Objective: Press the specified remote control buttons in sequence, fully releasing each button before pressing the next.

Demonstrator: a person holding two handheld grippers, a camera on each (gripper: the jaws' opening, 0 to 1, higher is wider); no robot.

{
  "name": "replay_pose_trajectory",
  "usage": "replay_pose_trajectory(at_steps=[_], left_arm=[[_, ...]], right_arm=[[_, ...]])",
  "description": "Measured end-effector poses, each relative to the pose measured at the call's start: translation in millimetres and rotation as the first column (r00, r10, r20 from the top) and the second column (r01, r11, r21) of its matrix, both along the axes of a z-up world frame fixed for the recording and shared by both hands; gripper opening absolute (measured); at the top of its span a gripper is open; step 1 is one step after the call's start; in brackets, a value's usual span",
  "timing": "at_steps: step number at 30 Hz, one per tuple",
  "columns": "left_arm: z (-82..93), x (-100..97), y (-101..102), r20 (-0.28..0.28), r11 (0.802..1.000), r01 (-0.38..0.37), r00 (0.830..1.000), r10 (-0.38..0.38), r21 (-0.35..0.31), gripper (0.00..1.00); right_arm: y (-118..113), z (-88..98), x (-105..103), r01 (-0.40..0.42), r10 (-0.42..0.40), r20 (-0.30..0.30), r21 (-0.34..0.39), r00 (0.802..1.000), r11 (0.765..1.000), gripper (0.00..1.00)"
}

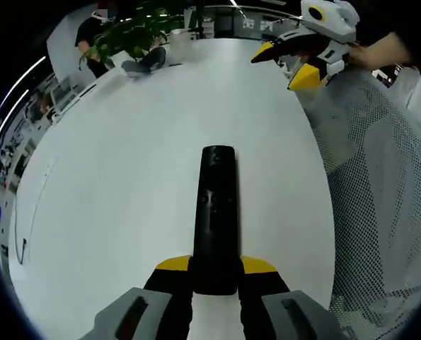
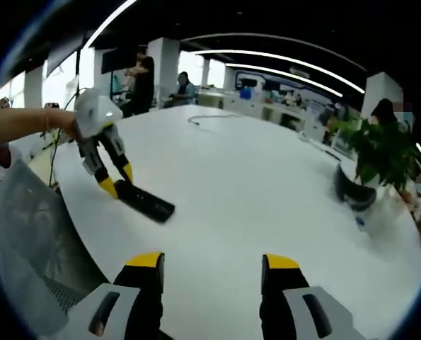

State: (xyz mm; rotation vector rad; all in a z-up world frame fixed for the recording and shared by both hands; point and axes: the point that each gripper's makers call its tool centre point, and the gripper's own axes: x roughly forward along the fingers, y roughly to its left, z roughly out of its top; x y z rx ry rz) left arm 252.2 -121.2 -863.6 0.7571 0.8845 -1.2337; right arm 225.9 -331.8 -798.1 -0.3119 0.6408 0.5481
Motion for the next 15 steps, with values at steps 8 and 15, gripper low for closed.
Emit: replay_pose_trajectory(at_steps=[8,15], left_arm=[[0.0,-6.2,-0.6,0.001,1.000,0.016,1.000,-0.016,0.004,0.23],[-0.2,-8.6,-0.2,-0.001,1.000,0.025,1.000,-0.025,0.009,0.23]], right_arm=[[1.2,-4.8,-2.4,-0.013,0.012,-0.028,-0.017,1.000,1.000,0.52],[12.7,-0.7,-5.0,-0.074,0.074,-0.013,-0.012,0.997,0.997,0.46]])
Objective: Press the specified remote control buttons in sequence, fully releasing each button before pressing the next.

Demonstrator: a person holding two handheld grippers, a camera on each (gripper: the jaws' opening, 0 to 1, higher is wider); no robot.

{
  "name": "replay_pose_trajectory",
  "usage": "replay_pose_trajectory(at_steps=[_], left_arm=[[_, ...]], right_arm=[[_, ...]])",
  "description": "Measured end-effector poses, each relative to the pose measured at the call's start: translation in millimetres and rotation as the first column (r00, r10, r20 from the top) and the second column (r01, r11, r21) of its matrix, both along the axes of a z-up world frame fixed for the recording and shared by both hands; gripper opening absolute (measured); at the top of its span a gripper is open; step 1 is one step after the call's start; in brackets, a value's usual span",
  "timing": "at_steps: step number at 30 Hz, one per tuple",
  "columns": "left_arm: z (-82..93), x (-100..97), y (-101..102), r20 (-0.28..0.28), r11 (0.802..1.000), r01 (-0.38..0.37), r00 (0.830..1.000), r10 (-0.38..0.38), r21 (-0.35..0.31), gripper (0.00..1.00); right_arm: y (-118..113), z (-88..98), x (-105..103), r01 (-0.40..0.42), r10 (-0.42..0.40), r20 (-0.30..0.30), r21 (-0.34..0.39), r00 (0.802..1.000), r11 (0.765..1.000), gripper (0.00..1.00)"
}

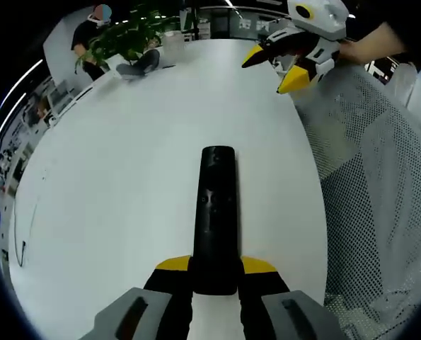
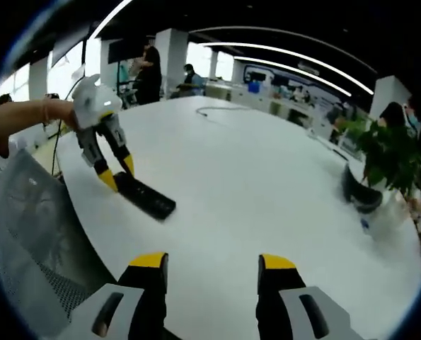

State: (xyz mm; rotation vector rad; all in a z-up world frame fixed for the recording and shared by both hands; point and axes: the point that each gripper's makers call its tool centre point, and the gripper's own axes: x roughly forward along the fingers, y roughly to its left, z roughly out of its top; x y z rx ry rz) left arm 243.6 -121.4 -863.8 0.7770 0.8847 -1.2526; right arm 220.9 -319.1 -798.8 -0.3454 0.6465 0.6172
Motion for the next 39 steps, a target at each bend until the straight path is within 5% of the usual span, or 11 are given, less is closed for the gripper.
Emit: replay_pose_trajectory(at_steps=[10,19,27,39], left_arm=[[-0.3,-14.1,0.1,0.001,1.000,0.014,1.000,-0.014,0.018,0.23],[0.5,-22.8,-0.6,0.000,1.000,-0.013,1.000,0.013,-0.004,0.23],[0.0,-24.9,-1.4,-0.002,1.000,-0.011,1.000,0.011,0.013,0.23],[0.5,-36.5,-2.6,0.001,0.998,-0.066,0.998,0.066,-0.017,0.23]], right_arm=[[0.9,5.9,2.4,0.007,-0.009,0.025,0.040,1.000,0.999,0.45],[9.7,16.1,1.7,-0.046,0.042,0.079,0.046,0.996,0.998,0.41],[20.9,14.4,-3.4,-0.113,0.110,0.068,0.047,0.992,0.992,0.38],[15.1,25.3,1.0,-0.077,0.066,0.104,0.107,0.992,0.991,0.37]])
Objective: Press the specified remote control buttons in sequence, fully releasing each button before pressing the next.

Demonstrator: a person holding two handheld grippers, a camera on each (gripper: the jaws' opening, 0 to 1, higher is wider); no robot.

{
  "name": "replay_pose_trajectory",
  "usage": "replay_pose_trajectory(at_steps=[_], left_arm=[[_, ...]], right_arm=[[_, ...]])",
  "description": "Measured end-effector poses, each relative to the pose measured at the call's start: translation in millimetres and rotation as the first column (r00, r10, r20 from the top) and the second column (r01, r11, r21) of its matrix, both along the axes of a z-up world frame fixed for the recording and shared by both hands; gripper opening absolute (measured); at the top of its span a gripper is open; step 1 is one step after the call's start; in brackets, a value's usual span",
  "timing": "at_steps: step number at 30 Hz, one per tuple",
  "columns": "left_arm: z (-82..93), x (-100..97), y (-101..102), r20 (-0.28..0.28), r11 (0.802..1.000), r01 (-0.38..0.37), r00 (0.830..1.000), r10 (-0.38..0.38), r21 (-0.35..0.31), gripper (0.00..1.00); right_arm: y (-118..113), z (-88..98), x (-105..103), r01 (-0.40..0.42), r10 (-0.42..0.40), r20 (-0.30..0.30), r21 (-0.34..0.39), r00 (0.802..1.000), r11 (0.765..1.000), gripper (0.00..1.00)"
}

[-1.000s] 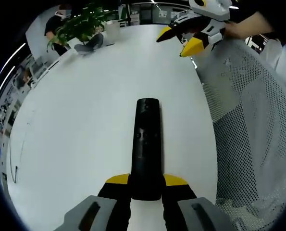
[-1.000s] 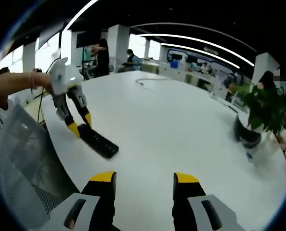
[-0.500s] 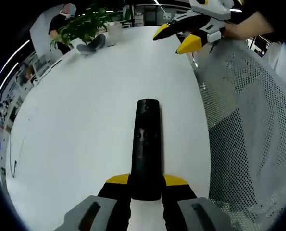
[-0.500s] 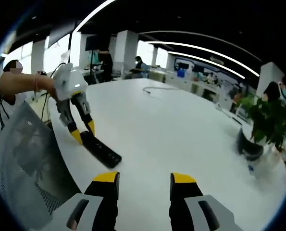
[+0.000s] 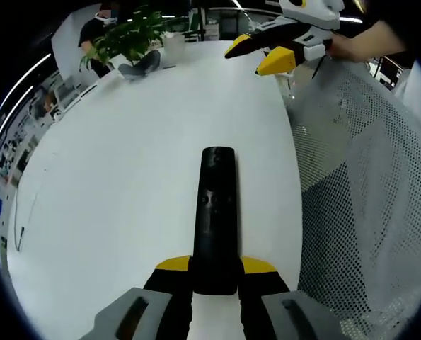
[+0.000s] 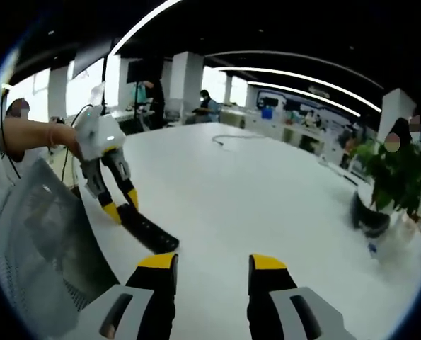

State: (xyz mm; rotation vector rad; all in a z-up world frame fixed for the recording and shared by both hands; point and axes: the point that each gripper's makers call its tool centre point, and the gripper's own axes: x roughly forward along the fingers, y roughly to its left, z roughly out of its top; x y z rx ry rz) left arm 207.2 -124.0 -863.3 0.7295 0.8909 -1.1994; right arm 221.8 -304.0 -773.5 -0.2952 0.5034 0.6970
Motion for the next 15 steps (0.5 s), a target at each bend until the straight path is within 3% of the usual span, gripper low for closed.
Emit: replay_pose_trajectory(at_steps=[7,15], left_arm=[[0.1,-2.4,0.3,0.002,1.000,-0.026,1.000,0.026,-0.007,0.23],[0.2,-2.7,0.7,0.001,0.999,-0.024,1.000,0.024,-0.033,0.23]], right_arm=[[3.6,2.4,-3.2,-0.016,0.017,0.023,-0.019,1.000,1.000,0.37],[7.7,-10.2,-7.5,-0.053,0.052,-0.031,-0.060,0.998,0.997,0.37]])
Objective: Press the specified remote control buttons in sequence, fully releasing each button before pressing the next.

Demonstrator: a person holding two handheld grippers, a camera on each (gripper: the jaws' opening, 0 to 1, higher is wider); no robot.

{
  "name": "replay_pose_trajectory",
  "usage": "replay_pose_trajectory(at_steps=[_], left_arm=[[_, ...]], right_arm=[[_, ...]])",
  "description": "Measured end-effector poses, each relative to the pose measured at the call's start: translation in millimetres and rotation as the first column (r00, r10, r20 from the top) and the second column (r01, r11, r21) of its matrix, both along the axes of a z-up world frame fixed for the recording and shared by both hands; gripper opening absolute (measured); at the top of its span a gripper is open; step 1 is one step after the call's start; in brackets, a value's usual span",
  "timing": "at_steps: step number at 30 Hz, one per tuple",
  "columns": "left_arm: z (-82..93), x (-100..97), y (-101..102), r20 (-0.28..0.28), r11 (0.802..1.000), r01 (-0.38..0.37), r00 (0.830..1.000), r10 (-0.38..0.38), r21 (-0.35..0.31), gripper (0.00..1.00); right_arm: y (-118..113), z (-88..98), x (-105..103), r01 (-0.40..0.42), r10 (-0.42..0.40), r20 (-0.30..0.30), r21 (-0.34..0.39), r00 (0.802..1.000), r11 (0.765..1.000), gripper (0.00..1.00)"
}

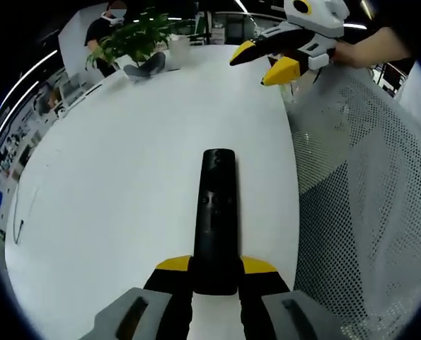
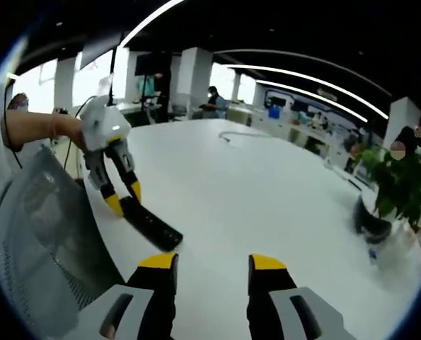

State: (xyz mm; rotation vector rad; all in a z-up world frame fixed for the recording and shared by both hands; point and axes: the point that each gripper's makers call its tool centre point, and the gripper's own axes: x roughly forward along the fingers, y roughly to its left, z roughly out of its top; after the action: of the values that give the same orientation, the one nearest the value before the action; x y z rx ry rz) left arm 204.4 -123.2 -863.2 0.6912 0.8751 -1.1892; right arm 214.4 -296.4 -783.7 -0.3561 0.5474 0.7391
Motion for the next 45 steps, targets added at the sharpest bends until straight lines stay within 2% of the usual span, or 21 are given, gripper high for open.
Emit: replay_pose_trajectory(at_steps=[7,17,26,29,32,40,45], left_arm=[[0.5,-2.1,-0.3,0.005,1.000,0.002,1.000,-0.002,-0.019,0.23],[1.1,-5.2,-1.0,0.009,0.998,-0.027,1.000,0.028,-0.048,0.23],[1.9,-7.3,-1.1,0.019,0.989,-0.047,0.999,0.051,-0.143,0.23],[2.1,-11.0,-1.9,0.027,0.985,-0.044,0.998,0.050,-0.166,0.23],[2.6,-12.9,-3.5,0.031,0.985,-0.025,0.999,0.031,-0.173,0.23],[2.6,-20.9,-6.9,0.034,0.980,0.043,0.999,-0.038,-0.193,0.23],[3.4,-22.4,-7.8,0.039,0.978,0.069,0.997,-0.063,-0.197,0.23]], right_arm=[[4.9,-4.3,-4.9,-0.040,0.039,-0.013,-0.030,0.999,0.999,0.36],[8.4,4.2,-3.1,-0.044,0.043,0.011,0.007,0.999,0.999,0.36],[8.0,4.6,-4.2,-0.050,0.050,0.017,0.001,0.999,0.999,0.35],[9.6,-4.6,-8.4,-0.067,0.066,-0.038,-0.004,0.997,0.998,0.35],[10.5,-7.5,-9.4,-0.081,0.079,-0.036,-0.034,0.996,0.996,0.34],[12.7,-12.2,-12.6,-0.089,0.089,-0.089,0.004,0.992,0.996,0.32],[16.5,-18.6,-17.7,-0.118,0.117,-0.127,-0.006,0.985,0.993,0.30]])
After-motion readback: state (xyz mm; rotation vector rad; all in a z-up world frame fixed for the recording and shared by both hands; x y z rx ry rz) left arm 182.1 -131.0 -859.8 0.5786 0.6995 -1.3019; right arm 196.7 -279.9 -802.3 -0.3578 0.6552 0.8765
